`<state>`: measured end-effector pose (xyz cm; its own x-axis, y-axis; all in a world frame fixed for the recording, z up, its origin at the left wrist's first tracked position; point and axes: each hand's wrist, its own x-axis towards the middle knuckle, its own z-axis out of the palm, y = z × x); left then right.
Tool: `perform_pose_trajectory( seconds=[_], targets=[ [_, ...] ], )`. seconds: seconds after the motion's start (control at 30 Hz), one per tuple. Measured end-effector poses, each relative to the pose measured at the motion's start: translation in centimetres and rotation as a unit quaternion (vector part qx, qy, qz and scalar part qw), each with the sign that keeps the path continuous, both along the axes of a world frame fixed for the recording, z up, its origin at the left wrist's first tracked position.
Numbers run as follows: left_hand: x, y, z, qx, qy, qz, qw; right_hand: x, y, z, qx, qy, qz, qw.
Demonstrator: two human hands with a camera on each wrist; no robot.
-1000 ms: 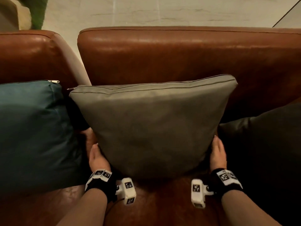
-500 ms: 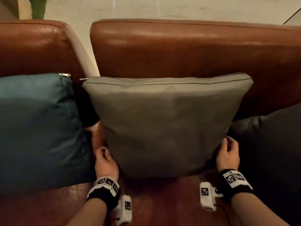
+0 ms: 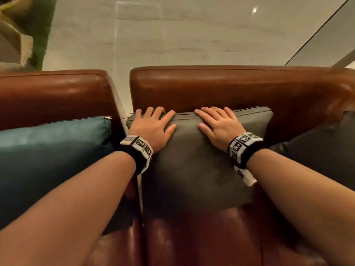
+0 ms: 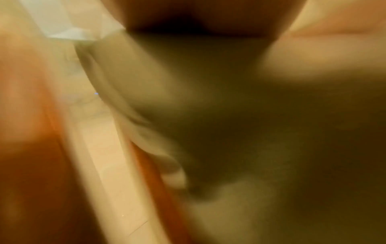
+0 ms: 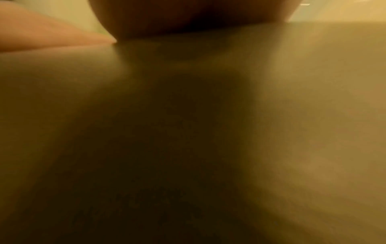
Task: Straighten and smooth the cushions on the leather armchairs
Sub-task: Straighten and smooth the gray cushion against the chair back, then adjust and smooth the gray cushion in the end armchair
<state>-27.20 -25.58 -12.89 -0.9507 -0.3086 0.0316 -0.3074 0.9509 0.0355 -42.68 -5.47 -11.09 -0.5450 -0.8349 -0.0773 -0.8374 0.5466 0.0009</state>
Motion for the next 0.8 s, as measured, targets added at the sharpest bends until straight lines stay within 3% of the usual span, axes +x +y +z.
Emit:
perform_pose_trajectory(
  seconds=[0.1, 0.27, 0.4, 0.47, 0.53, 0.6, 0.67, 0.73, 0.8],
  targets=[
    [1.0, -2.2, 0.7, 0.018, -0.023, -0.016, 0.999, -2.7, 3.6, 1.3, 0.03, -0.015, -0.117, 0.993],
    [1.6, -2.7, 1.6, 0.024, -0.026, -0.051, 0.998, -3.6, 4.0, 2.8, 0.037, 0.028, -0.071, 0.996],
    [1.6, -3.8, 2.0, 0.005, -0.033, -0.009, 0.999, -4.3, 2.5, 2.4, 0.015, 0.023, -0.042, 0.999],
    [1.6, -2.4, 2.4, -0.025, 0.002, 0.006, 1.0, -3.9, 2.4, 2.2, -0.02, 0.018, -0.044, 0.999],
    [1.7, 0.1, 2.5, 0.0, 0.045, -0.027, 0.999, -1.9, 2.7, 1.7, -0.071, 0.021, -0.012, 0.997],
    [1.8, 2.0, 1.8, 0.032, 0.024, -0.068, 0.997, 1.0, 3.8, 0.8, -0.088, 0.0, 0.048, 0.995],
    [1.9, 2.4, 0.6, 0.062, -0.034, -0.059, 0.996, 1.9, 6.5, -0.3, -0.036, -0.007, 0.069, 0.997],
    [1.6, 2.5, 0.0, 0.065, -0.061, -0.017, 0.996, 0.0, 10.4, -0.6, -0.013, -0.003, -0.023, 1.0],
    [0.9, 3.5, 0.8, 0.075, -0.068, 0.056, 0.993, -2.4, 14.6, 0.1, -0.022, -0.037, -0.168, 0.985]
  ],
)
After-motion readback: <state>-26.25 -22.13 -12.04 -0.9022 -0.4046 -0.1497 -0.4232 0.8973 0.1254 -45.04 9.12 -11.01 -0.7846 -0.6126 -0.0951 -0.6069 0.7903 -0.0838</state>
